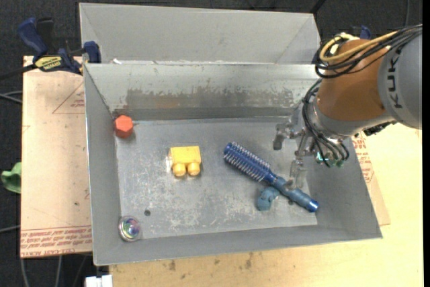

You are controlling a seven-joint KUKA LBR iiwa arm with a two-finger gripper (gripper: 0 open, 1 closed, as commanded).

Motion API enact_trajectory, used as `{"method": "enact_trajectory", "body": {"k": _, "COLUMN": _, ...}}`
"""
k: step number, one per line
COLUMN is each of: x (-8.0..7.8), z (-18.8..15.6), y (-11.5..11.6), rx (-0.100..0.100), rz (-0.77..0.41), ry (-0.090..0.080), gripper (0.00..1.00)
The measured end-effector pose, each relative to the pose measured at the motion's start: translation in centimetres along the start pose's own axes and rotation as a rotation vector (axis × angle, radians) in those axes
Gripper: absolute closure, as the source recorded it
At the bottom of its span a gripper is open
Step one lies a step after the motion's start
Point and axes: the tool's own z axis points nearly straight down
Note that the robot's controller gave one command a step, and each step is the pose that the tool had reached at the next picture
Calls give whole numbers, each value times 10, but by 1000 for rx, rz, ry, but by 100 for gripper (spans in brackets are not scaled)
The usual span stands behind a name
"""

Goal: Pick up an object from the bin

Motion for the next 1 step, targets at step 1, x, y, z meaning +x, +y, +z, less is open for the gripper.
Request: {"method": "enact_trajectory", "body": {"k": 1, "x": -9, "z": 61, "y": 43, "rx": -2, "rz": 125, "ry": -4, "gripper": 0}}
